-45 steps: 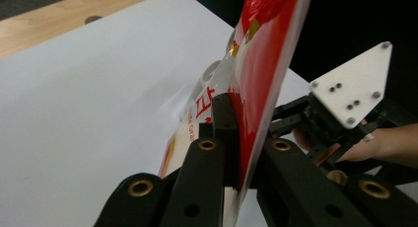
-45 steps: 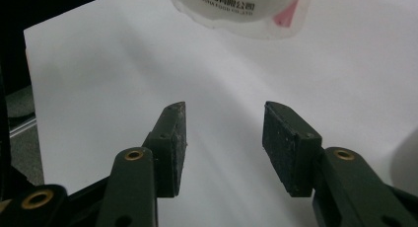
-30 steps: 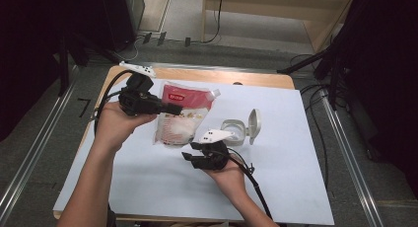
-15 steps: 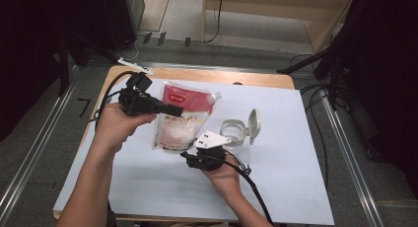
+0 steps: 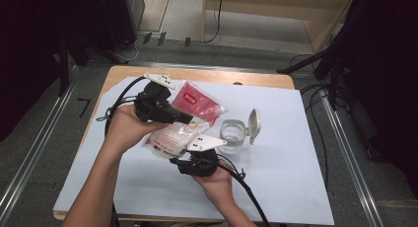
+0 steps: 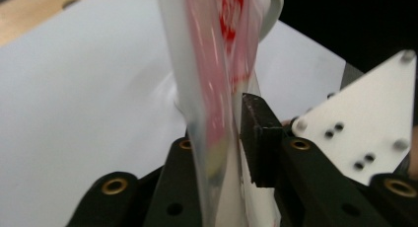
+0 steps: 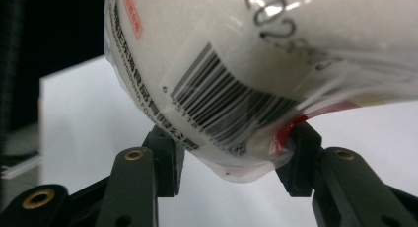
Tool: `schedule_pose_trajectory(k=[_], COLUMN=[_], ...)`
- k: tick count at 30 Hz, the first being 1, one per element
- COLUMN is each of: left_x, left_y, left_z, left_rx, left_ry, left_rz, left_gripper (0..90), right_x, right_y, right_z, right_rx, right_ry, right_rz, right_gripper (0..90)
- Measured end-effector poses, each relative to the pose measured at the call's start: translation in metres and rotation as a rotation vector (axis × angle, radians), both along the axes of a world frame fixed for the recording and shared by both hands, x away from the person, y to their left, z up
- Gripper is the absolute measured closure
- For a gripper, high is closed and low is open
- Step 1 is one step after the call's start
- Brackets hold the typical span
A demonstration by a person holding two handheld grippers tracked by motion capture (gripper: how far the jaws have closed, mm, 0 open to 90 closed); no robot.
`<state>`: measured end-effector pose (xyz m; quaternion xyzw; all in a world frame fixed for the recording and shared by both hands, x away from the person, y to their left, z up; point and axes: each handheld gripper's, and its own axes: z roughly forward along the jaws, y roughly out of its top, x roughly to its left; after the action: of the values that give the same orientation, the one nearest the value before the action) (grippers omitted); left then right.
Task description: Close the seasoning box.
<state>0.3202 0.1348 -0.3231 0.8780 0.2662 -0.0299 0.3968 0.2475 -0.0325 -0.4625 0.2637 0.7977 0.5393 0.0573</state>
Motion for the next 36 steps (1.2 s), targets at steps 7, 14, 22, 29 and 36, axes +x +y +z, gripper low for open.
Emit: schedule_pose_trajectory(k=[7,14,22,29,36], left_x=[0.008,0.011,0.011,0.01,0.009], left_y=[0.004,0.003,-0.001,-0.004,-0.009], left_z=[-0.007,-0.011,-0.01,-0.011,-0.009], left_rx=[-0.006,-0.041,-0.102,-0.126,-0.14], left_ry=[0.072,0.205,0.263,0.328,0.323], left_rz=[0.015,0.046,0.061,0.059,0.077], left_gripper=[75.2,85.1,90.0,90.0,89.3], right_x=[0.002,0.003,0.001,-0.002,-0.006], right_y=[-0.002,-0.001,0.0,0.002,0.008], right_z=[0.004,0.003,0.007,0.003,0.001], right_rx=[0.022,0.019,-0.019,-0.028,-0.008], right_ry=[0.058,0.089,0.045,0.01,-0.007], right_rz=[0.023,0.049,0.018,-0.003,-0.079], right_gripper=[53.0,52.7,51.5,49.2,52.8])
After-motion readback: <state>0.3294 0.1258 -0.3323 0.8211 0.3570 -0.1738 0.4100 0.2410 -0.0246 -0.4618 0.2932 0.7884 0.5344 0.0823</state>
